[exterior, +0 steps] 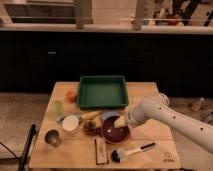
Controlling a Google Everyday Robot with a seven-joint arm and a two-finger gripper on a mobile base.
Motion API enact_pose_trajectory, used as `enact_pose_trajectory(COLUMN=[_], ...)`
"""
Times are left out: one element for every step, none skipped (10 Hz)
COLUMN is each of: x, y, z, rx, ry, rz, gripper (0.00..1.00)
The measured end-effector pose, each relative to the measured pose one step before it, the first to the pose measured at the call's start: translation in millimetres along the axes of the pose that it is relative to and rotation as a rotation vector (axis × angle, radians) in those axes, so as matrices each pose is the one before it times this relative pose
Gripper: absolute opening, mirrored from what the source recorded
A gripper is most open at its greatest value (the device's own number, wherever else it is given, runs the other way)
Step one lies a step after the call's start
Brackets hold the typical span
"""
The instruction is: Stack bowls into tray
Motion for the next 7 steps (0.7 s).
enact_pose_trajectory(x=[0.12,0.43,1.51,2.5,2.53,0.55,1.44], y=[-1.85,-1.79,-1.29,-0.44,3.75,5.41,3.38], z=[0.88,1.21,1.15,1.93,3.19,4.03,3.07], rx=[-0.00872,-0.0121,-0.01041,-0.00784,-0.00216,0.00137,0.0048], ry=[-0.0016,-0.00237,-0.00284,-0.00411,-0.00774,-0.0102,-0.00472], rz=[-0.01274,-0.01262,-0.0103,-0.00869,0.00444,0.00643,0.00358], gripper=[0.8,0.8,0.8,0.8,0.8,0.8,0.8])
